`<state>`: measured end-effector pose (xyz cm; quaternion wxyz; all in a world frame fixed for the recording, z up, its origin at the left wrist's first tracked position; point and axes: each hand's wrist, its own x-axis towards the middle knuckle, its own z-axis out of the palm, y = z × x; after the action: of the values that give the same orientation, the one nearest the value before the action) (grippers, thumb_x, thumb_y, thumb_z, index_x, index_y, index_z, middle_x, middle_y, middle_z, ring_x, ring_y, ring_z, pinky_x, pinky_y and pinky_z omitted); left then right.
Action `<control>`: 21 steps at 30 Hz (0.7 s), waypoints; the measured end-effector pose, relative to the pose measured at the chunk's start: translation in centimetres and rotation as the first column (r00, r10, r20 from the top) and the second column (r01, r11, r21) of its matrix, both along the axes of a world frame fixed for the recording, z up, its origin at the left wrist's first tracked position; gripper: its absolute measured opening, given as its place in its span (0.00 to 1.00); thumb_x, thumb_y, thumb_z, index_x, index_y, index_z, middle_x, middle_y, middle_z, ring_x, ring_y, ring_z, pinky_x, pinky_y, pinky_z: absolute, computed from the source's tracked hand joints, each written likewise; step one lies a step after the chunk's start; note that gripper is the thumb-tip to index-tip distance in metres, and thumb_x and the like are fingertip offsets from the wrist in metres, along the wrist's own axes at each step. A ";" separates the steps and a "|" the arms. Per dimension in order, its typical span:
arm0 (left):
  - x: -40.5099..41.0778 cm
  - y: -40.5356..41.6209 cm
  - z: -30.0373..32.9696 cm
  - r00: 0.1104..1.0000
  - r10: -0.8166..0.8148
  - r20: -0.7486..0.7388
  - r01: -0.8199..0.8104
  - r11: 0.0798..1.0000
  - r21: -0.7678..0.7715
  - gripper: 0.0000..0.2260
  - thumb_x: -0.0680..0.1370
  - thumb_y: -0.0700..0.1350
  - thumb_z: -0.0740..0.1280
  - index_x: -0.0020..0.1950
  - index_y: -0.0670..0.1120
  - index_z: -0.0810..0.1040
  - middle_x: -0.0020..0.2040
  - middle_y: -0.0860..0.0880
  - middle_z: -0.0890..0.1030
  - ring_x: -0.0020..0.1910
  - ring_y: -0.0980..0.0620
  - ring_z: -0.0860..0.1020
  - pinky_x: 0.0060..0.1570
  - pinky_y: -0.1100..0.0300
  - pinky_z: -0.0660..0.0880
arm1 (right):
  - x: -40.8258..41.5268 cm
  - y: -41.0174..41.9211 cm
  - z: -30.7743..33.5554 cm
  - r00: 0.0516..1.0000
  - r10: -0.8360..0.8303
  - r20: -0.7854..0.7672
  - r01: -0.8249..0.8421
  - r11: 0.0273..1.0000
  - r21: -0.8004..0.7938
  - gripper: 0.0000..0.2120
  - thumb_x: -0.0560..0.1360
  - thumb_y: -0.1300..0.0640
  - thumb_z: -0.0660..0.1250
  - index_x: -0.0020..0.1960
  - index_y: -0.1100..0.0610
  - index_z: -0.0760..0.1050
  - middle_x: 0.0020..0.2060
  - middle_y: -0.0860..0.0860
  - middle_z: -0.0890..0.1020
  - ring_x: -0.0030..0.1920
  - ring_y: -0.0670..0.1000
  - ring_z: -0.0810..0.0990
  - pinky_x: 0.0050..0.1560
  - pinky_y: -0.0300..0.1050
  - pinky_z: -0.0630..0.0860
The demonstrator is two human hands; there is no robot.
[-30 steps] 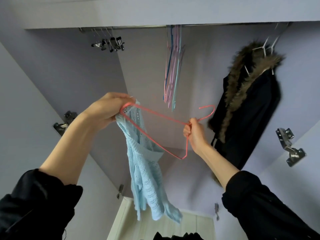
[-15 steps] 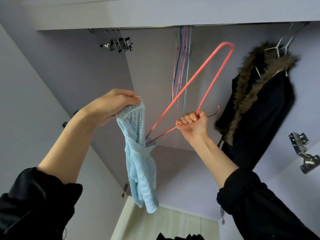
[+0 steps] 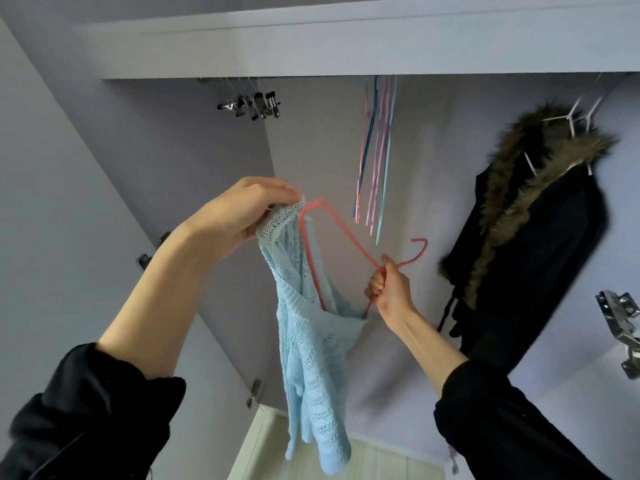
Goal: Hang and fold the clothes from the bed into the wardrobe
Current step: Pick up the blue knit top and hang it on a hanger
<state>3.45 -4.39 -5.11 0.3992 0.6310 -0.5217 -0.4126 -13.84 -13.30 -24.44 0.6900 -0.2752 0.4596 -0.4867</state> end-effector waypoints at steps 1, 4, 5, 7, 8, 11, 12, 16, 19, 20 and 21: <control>0.4 0.0 0.0 1.000 0.025 0.006 -0.025 1.000 -0.005 0.08 0.78 0.41 0.63 0.39 0.45 0.78 0.35 0.50 0.77 0.34 0.54 0.75 0.34 0.67 0.73 | -0.6 0.0 -0.7 0.987 0.005 -0.159 -0.013 0.999 -0.047 0.23 0.81 0.52 0.57 0.29 0.52 0.55 0.18 0.46 0.58 0.21 0.47 0.55 0.30 0.43 0.53; 2.3 -0.3 -0.9 0.962 0.169 0.212 -0.168 0.986 -0.025 0.08 0.78 0.42 0.65 0.41 0.48 0.80 0.40 0.50 0.80 0.41 0.54 0.77 0.46 0.59 0.75 | -2.7 -0.2 -1.8 0.870 0.004 -0.493 -0.108 0.977 -0.182 0.23 0.80 0.47 0.58 0.29 0.53 0.58 0.21 0.46 0.62 0.25 0.46 0.59 0.31 0.43 0.56; 3.0 -0.5 -1.5 0.918 0.216 0.332 -0.215 0.976 -0.042 0.09 0.78 0.42 0.65 0.39 0.50 0.79 0.39 0.51 0.79 0.40 0.54 0.76 0.46 0.58 0.74 | -3.3 -0.2 -1.7 0.832 -0.007 -0.555 -0.139 0.965 -0.221 0.23 0.80 0.47 0.58 0.29 0.54 0.60 0.23 0.47 0.64 0.27 0.47 0.61 0.33 0.43 0.59; 4.2 -0.9 -3.0 0.798 0.253 0.547 -0.265 0.963 -0.058 0.12 0.77 0.42 0.64 0.34 0.49 0.76 0.33 0.51 0.75 0.35 0.52 0.72 0.41 0.60 0.69 | -4.2 -0.3 -0.7 0.766 -0.030 -0.642 -0.214 0.930 -0.299 0.21 0.80 0.48 0.58 0.31 0.54 0.62 0.27 0.48 0.66 0.30 0.48 0.64 0.36 0.44 0.62; 4.8 -1.0 -3.9 0.744 0.243 0.622 -0.275 0.960 -0.046 0.12 0.77 0.42 0.63 0.33 0.47 0.75 0.32 0.49 0.73 0.35 0.50 0.70 0.39 0.60 0.67 | -4.5 -0.3 -0.2 0.738 -0.038 -0.674 -0.260 0.905 -0.336 0.20 0.80 0.49 0.58 0.31 0.55 0.62 0.27 0.48 0.66 0.31 0.48 0.64 0.36 0.44 0.62; 5.6 -1.2 -6.2 0.650 0.199 0.734 -0.300 0.954 0.007 0.13 0.78 0.43 0.62 0.33 0.41 0.73 0.33 0.45 0.73 0.38 0.46 0.70 0.39 0.59 0.65 | -4.8 -0.3 1.3 0.608 -0.070 -0.791 -0.412 0.823 -0.391 0.20 0.81 0.52 0.58 0.32 0.56 0.62 0.26 0.49 0.66 0.31 0.50 0.65 0.34 0.44 0.60; 5.6 -1.4 -6.7 0.643 0.194 0.741 -0.304 0.953 0.015 0.12 0.78 0.43 0.63 0.36 0.40 0.75 0.36 0.44 0.75 0.39 0.45 0.72 0.40 0.58 0.66 | -4.8 -0.2 1.7 0.571 -0.084 -0.817 -0.456 0.795 -0.400 0.20 0.81 0.53 0.58 0.32 0.57 0.63 0.25 0.49 0.66 0.30 0.50 0.65 0.34 0.45 0.58; 4.6 -2.3 -8.0 0.638 0.187 0.747 -0.282 0.959 0.001 0.09 0.77 0.45 0.64 0.44 0.40 0.79 0.43 0.42 0.79 0.45 0.42 0.76 0.46 0.54 0.72 | -4.0 0.4 3.1 0.444 -0.112 -0.889 -0.617 0.681 -0.394 0.21 0.80 0.53 0.60 0.30 0.54 0.59 0.24 0.48 0.64 0.28 0.50 0.63 0.36 0.46 0.59; 3.9 -2.7 -8.5 0.645 0.212 0.734 -0.285 0.958 -0.027 0.10 0.77 0.44 0.64 0.38 0.41 0.76 0.40 0.42 0.78 0.43 0.40 0.75 0.44 0.53 0.72 | -3.2 0.5 4.1 0.357 -0.094 -0.929 -0.701 0.631 -0.334 0.22 0.80 0.51 0.59 0.30 0.54 0.59 0.25 0.48 0.64 0.32 0.55 0.64 0.40 0.50 0.66; 4.1 -2.7 -8.4 0.648 0.248 0.720 -0.305 0.951 -0.052 0.11 0.77 0.43 0.63 0.35 0.41 0.74 0.38 0.42 0.77 0.43 0.40 0.75 0.43 0.53 0.71 | -3.2 0.4 4.3 0.336 -0.089 -0.938 -0.712 0.627 -0.315 0.22 0.80 0.50 0.59 0.29 0.55 0.60 0.25 0.48 0.65 0.33 0.55 0.65 0.41 0.50 0.67; 4.4 -2.7 -8.3 0.645 0.293 0.706 -0.336 0.938 -0.083 0.12 0.77 0.43 0.63 0.34 0.42 0.74 0.37 0.43 0.77 0.43 0.39 0.75 0.42 0.54 0.70 | -3.2 0.3 4.3 0.317 -0.078 -0.945 -0.720 0.628 -0.294 0.22 0.79 0.49 0.58 0.29 0.55 0.60 0.26 0.49 0.65 0.33 0.56 0.66 0.41 0.51 0.68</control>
<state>7.86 -7.11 -13.44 0.2155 0.8321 -0.5053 -0.0770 -17.08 -12.96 -20.10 0.2569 -0.8189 0.4640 -0.2195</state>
